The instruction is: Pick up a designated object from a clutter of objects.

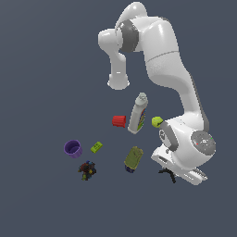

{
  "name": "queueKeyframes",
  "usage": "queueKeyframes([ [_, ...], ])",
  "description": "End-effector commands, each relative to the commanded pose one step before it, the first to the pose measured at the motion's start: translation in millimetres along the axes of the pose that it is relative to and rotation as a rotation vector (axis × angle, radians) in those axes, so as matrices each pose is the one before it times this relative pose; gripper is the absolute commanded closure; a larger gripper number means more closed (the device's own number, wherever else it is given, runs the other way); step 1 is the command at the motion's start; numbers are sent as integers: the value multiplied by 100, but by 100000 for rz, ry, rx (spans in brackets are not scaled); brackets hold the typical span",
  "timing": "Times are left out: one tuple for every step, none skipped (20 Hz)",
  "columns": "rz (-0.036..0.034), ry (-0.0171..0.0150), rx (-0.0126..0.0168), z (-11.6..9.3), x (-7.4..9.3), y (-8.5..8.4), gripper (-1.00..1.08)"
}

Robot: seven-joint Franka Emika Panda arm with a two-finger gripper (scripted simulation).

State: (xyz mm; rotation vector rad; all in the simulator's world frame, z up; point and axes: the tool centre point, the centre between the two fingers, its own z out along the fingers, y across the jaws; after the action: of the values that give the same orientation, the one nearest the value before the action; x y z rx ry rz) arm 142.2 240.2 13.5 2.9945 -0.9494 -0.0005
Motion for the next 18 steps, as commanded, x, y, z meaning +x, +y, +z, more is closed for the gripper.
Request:
queueKeyframes([
  [13,31,29,-14,22,-10,108],
  [0,0,0,0,0,0,108],
  [0,0,0,0,0,0,108],
  [0,0,0,0,0,0,108],
  [0,0,0,0,0,0,108],
  [0,0,0,0,0,0,108],
  [0,0,0,-9,-10,3,108],
  [0,0,0,-21,-4,5,108],
  [0,0,0,-63,-11,14,108],
  [0,0,0,-106,-19,23,108],
  [0,0,0,-149,-27,32,108],
  [0,0,0,-193,-35,42,108],
  [0,0,0,-237,-42,51,108],
  [0,0,0,-282,-50,61,108],
  [0,0,0,-328,-59,71,108],
  [0,0,0,-374,-67,81,108],
  [0,0,0,-422,-75,91,108],
  [0,0,0,-472,-84,101,108],
])
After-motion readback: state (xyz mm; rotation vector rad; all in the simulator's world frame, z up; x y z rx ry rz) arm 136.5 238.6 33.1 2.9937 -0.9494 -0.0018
